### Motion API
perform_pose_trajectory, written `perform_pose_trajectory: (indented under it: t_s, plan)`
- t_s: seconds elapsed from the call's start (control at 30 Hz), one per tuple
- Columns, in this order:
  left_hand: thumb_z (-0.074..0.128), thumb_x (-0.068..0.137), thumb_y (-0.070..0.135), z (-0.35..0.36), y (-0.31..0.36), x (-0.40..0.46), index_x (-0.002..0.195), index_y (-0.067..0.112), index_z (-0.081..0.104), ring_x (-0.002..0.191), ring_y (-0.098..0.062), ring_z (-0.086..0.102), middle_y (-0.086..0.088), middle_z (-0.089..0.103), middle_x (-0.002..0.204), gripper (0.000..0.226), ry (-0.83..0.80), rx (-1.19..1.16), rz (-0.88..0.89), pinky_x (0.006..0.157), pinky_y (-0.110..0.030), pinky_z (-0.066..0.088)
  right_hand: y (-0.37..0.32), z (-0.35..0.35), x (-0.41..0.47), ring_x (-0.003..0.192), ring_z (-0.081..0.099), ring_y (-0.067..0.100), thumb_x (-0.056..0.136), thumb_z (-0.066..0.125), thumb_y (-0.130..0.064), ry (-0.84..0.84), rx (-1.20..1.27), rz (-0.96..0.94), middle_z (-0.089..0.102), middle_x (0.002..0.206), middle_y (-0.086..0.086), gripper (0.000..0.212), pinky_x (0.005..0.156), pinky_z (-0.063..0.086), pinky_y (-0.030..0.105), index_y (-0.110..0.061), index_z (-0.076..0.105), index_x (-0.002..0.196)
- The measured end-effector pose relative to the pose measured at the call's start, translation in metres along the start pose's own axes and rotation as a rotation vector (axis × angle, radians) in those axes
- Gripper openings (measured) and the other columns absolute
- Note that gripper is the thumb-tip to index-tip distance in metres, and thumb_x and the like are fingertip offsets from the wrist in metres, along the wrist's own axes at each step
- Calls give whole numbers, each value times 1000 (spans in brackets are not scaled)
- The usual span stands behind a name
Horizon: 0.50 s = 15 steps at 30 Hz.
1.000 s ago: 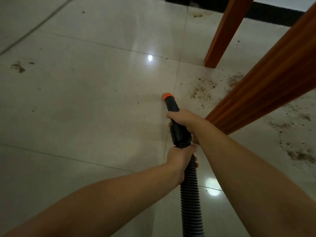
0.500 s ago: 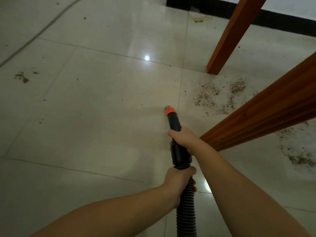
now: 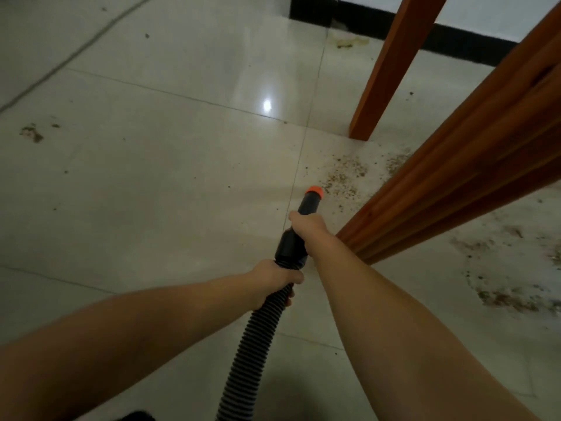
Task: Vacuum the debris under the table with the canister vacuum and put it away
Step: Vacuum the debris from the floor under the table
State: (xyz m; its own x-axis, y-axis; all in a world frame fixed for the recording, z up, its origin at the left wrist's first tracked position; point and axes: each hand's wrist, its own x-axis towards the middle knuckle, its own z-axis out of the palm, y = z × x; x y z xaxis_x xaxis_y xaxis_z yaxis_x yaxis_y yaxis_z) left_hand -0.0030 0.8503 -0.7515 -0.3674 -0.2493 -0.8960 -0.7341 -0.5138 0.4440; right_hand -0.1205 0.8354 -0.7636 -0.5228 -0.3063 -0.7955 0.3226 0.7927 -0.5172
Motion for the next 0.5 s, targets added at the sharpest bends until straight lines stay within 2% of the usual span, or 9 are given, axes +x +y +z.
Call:
perform_pose_trajectory:
  t_s: [0.07, 0.13, 0.23, 0.3, 0.4, 0.5]
  plan:
    - [65, 87, 11, 8, 11, -13, 97, 5, 56, 55, -22, 55, -12, 56, 71, 15, -6, 22, -24, 49, -32, 49, -5, -9, -7, 103, 56, 34, 94, 52, -32, -36, -51, 9, 53, 122, 17, 53, 88, 52, 44, -6, 35, 138]
    - [61, 90, 12, 11, 24, -25, 86, 8, 52, 54, -20, 52, -10, 53, 70, 11, 2, 34, -29, 41, -27, 47, -13, -14, -11, 113, 53, 37, 95, 49, -35, -64, -98, 30, 51, 130, 18, 55, 97, 49, 47, -5, 34, 139]
    - [58, 93, 14, 2, 45, -31, 82, 9, 47, 53, -19, 49, -10, 50, 68, 16, 19, 42, -43, 35, -22, 46, -32, -14, -7, 118, 50, 37, 99, 43, -34, -93, -115, 36, 48, 134, 19, 54, 101, 46, 47, -3, 31, 141]
    - [60, 91, 13, -9, 54, -17, 89, 8, 50, 52, -19, 50, -10, 52, 68, 12, 10, 27, -51, 38, -25, 47, -42, -7, 6, 113, 54, 37, 97, 47, -33, -38, -81, 14, 52, 129, 19, 52, 97, 49, 46, -3, 35, 139]
    - [62, 90, 11, -19, 46, 14, 104, 5, 52, 51, -19, 52, -10, 53, 68, 18, -24, 26, -50, 38, -25, 47, -38, 9, 32, 105, 58, 37, 92, 56, -27, 27, 6, -27, 56, 122, 19, 49, 87, 52, 44, -5, 42, 133]
    - [62, 89, 10, -34, 40, 38, 103, 6, 53, 52, -20, 52, -11, 53, 69, 17, -54, 22, -39, 38, -26, 46, -36, 28, 49, 99, 61, 36, 88, 59, -25, 79, 63, -64, 60, 116, 19, 48, 85, 55, 46, -5, 46, 128]
